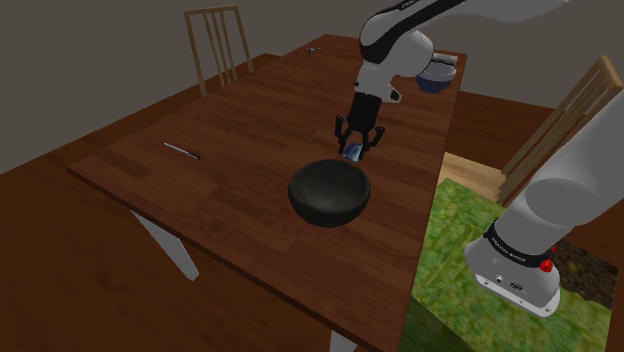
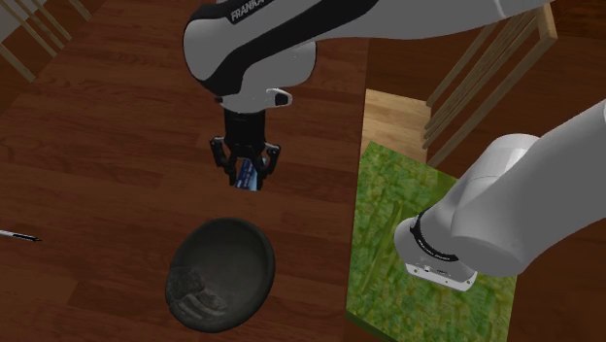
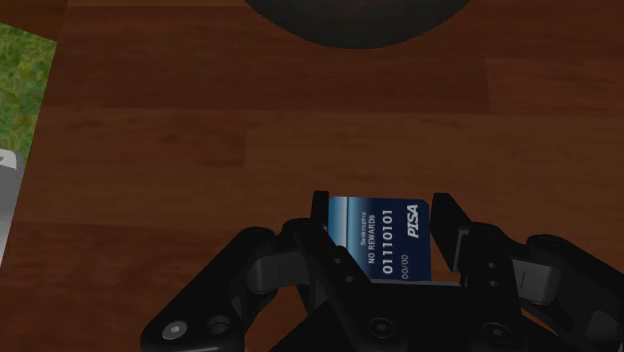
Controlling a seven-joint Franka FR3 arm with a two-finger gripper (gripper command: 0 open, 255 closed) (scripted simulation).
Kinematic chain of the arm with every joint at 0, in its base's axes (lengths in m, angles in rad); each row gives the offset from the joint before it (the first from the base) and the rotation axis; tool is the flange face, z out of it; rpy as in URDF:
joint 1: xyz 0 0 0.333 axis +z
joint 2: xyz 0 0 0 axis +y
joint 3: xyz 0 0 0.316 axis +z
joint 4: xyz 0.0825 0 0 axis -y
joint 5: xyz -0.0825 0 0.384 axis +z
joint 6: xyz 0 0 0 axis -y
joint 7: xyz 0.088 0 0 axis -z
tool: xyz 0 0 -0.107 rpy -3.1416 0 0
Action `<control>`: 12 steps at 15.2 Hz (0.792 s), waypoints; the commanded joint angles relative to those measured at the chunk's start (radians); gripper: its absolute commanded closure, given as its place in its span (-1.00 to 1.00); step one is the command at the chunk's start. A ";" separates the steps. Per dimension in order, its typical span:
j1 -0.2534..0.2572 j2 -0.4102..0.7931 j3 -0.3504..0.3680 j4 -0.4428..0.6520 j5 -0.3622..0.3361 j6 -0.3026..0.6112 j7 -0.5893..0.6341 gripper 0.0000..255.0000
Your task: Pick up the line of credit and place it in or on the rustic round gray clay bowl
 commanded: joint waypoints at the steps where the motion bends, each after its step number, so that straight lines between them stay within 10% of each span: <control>1: -0.002 -0.014 -0.002 0.013 -0.007 -0.025 0.014 1.00; 12: -0.009 -0.087 -0.013 0.086 -0.033 -0.155 0.084 1.00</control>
